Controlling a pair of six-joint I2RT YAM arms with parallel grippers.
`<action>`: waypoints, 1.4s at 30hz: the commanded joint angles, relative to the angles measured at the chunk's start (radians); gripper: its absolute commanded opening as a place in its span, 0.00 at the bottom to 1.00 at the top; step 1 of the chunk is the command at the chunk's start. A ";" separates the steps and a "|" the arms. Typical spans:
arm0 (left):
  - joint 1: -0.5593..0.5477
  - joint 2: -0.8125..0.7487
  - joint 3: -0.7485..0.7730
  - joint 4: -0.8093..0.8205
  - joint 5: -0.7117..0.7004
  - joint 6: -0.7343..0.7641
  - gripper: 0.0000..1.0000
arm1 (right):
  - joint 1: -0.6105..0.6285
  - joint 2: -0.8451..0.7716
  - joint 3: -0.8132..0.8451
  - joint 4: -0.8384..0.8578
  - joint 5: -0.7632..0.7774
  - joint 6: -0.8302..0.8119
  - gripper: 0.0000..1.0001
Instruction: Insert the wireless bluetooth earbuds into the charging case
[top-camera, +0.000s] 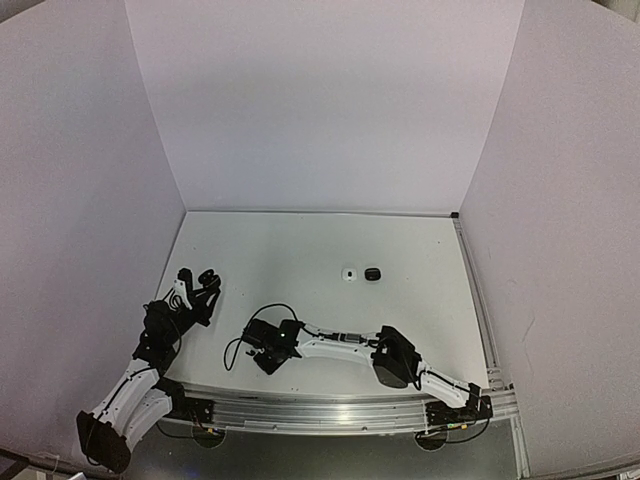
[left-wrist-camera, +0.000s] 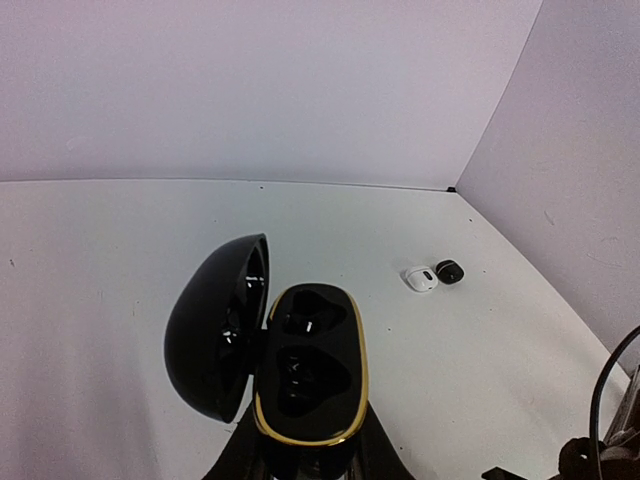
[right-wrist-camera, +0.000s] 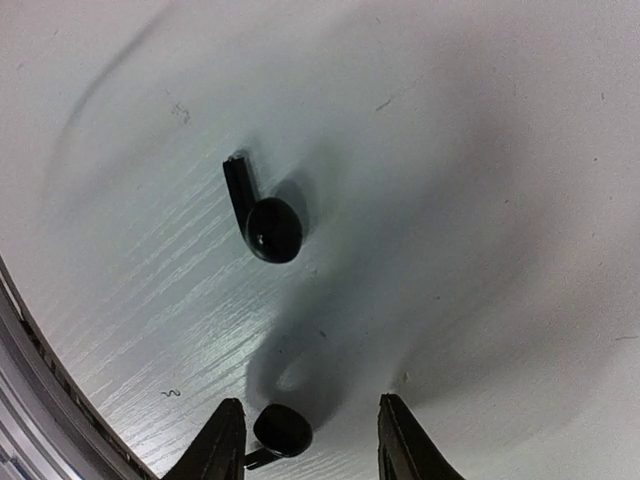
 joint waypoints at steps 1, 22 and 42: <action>0.005 -0.017 -0.008 0.044 0.018 -0.009 0.00 | 0.015 0.035 0.041 -0.041 0.016 -0.029 0.38; 0.005 -0.002 -0.012 0.065 0.081 -0.014 0.00 | 0.023 -0.031 0.019 -0.099 0.077 -0.064 0.00; 0.001 -0.009 0.289 -0.137 0.588 0.389 0.00 | 0.004 -0.637 -0.279 0.922 0.191 -0.819 0.00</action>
